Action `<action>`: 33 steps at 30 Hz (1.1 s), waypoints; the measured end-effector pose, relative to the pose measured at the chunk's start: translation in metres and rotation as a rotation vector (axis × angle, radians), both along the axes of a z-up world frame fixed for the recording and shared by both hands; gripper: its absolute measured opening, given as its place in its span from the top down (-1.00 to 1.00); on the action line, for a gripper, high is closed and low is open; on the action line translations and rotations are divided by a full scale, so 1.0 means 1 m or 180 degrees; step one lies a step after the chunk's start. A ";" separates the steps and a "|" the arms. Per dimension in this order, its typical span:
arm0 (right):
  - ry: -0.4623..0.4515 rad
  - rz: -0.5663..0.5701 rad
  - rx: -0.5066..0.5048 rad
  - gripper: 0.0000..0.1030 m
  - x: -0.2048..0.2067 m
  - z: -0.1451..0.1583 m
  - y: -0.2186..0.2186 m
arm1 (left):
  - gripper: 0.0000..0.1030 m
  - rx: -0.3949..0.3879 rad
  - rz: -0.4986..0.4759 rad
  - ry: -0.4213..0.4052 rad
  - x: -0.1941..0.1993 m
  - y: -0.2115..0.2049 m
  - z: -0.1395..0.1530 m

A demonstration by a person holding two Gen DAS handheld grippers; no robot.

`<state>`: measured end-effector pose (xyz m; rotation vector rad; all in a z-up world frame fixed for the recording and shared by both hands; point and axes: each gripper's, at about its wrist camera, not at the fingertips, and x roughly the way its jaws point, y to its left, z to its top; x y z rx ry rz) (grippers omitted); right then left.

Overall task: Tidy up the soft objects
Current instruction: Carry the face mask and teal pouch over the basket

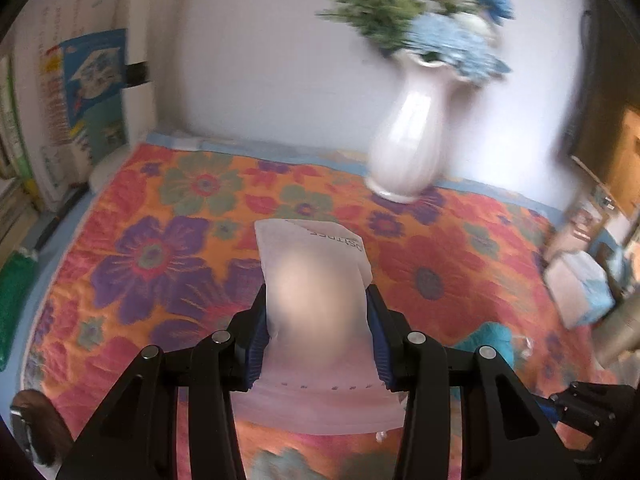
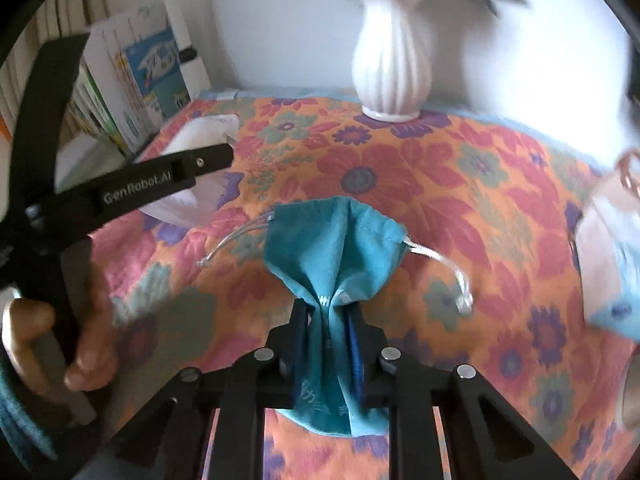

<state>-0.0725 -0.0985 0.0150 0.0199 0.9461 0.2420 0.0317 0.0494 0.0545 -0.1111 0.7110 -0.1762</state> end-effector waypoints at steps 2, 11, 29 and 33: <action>0.0017 -0.0066 0.0011 0.66 -0.013 0.002 -0.011 | 0.21 -0.0030 -0.0158 -0.0006 -0.013 -0.015 0.004; 0.0054 -0.0611 0.0267 0.66 -0.085 0.010 -0.096 | 0.21 -0.0258 -0.0981 0.0091 -0.074 -0.093 0.009; 0.0018 -0.1267 0.0713 0.66 -0.185 0.057 -0.245 | 0.21 -0.0257 -0.1920 0.0087 -0.131 -0.229 0.039; -0.0019 -0.1405 0.0785 0.66 -0.204 0.066 -0.272 | 0.21 -0.0180 -0.2093 0.0028 -0.147 -0.260 0.045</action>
